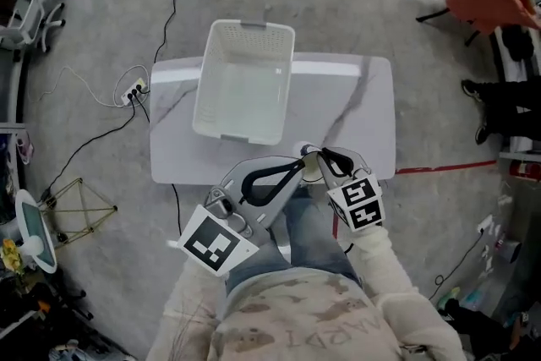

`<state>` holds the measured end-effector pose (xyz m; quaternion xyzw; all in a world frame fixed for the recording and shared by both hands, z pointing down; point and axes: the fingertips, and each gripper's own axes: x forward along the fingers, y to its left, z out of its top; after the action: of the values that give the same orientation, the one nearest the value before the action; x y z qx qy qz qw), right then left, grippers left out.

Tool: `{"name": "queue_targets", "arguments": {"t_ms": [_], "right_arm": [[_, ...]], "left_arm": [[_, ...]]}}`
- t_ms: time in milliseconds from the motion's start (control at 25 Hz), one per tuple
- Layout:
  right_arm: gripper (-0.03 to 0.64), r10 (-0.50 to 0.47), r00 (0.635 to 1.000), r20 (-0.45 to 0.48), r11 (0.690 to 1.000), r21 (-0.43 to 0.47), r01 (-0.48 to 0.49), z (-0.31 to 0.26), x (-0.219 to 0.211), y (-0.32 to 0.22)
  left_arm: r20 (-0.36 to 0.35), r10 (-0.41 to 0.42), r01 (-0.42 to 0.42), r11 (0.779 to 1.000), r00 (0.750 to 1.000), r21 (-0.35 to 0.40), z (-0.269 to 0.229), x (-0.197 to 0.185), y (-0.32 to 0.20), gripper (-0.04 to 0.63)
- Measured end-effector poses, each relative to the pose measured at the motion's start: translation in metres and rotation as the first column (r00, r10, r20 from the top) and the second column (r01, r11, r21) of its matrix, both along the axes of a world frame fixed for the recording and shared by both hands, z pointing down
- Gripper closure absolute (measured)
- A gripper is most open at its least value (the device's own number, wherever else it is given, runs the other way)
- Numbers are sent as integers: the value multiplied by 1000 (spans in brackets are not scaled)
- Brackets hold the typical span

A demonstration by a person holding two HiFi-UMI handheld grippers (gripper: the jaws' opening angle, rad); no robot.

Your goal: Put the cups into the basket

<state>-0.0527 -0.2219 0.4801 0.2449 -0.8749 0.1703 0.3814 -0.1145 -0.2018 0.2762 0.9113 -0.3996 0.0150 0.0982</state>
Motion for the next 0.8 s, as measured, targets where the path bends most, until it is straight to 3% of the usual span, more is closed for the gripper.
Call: {"name": "queue_targets", "arguments": {"t_ms": [200, 440, 600, 800], "right_arm": [[561, -86, 994, 64, 994, 66, 82, -45, -23, -26], [561, -198, 972, 128, 977, 109, 185, -77, -57, -40], [561, -236, 961, 143, 968, 117, 220, -83, -90, -35], [561, -237, 961, 142, 969, 106, 224, -77, -134, -25]], "left_arm": [[39, -102, 99, 993, 994, 70, -31, -13, -16, 595], [32, -237, 232, 966, 971, 111, -59, -32, -15, 595], [53, -275, 267, 956, 960, 117, -62, -55, -6, 595], [30, -284, 278, 953, 958, 117, -61, -96, 7, 595]]}}
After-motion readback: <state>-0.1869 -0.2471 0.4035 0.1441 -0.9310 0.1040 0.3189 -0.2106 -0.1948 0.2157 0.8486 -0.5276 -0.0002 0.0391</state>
